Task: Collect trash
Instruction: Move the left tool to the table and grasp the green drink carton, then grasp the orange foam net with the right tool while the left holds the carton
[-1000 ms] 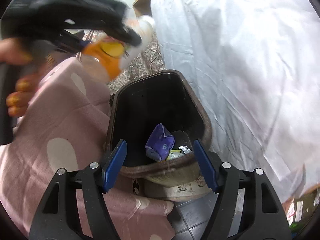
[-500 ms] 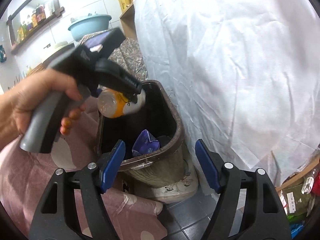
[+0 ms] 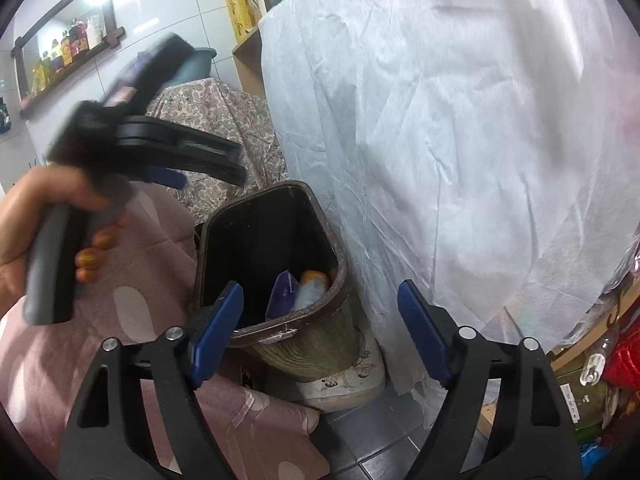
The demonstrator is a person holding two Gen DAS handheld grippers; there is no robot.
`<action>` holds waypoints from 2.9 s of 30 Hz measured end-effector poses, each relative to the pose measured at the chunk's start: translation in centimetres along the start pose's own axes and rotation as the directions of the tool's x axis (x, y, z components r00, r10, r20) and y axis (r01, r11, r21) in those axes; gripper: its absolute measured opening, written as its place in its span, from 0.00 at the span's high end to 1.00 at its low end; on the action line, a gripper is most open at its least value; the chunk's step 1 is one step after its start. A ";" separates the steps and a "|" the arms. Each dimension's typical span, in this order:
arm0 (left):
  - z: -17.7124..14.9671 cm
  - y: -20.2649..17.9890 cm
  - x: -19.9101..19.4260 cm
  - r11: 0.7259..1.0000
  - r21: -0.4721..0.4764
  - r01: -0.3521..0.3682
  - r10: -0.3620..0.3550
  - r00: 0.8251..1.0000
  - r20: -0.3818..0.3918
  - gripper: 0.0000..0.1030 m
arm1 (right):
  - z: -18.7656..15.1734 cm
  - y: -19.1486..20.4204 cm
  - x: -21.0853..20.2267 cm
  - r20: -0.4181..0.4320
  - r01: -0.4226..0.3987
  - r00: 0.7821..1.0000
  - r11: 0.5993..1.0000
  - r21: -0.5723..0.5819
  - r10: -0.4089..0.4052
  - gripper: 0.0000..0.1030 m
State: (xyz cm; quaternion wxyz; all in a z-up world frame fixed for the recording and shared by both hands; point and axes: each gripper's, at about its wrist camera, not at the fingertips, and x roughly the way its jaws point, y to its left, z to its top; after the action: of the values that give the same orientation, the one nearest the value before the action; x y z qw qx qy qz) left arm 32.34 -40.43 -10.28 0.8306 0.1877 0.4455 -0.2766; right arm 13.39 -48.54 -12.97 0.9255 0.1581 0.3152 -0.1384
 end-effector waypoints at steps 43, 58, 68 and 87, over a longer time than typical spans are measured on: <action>-20.4 26.2 -17.2 0.937 0.294 -0.188 0.209 0.977 -0.041 0.27 | -0.5 21.4 -8.1 -0.033 -0.292 0.953 0.881 -0.372 0.302 0.06; -22.5 26.7 -21.2 0.969 0.137 -0.208 0.204 0.978 0.042 0.50 | 2.0 27.1 -5.3 -0.126 -0.425 0.902 0.804 -0.416 0.412 0.06; -26.4 27.7 -25.5 0.985 -0.097 -0.144 0.160 0.968 0.192 0.54 | 6.0 31.7 1.6 -0.262 -0.458 0.887 0.789 -0.410 0.380 0.06; -28.6 29.1 -25.2 0.973 -0.210 -0.095 0.143 0.964 0.223 0.55 | 5.6 36.1 9.1 -0.399 -0.449 0.874 0.777 -0.441 0.278 0.70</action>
State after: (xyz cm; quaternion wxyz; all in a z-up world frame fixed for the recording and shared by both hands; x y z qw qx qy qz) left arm 21.02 5.51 -2.30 0.9073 0.0967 0.3565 -0.2007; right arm 36.19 -19.17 -7.04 0.8802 -0.0201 0.4453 0.1627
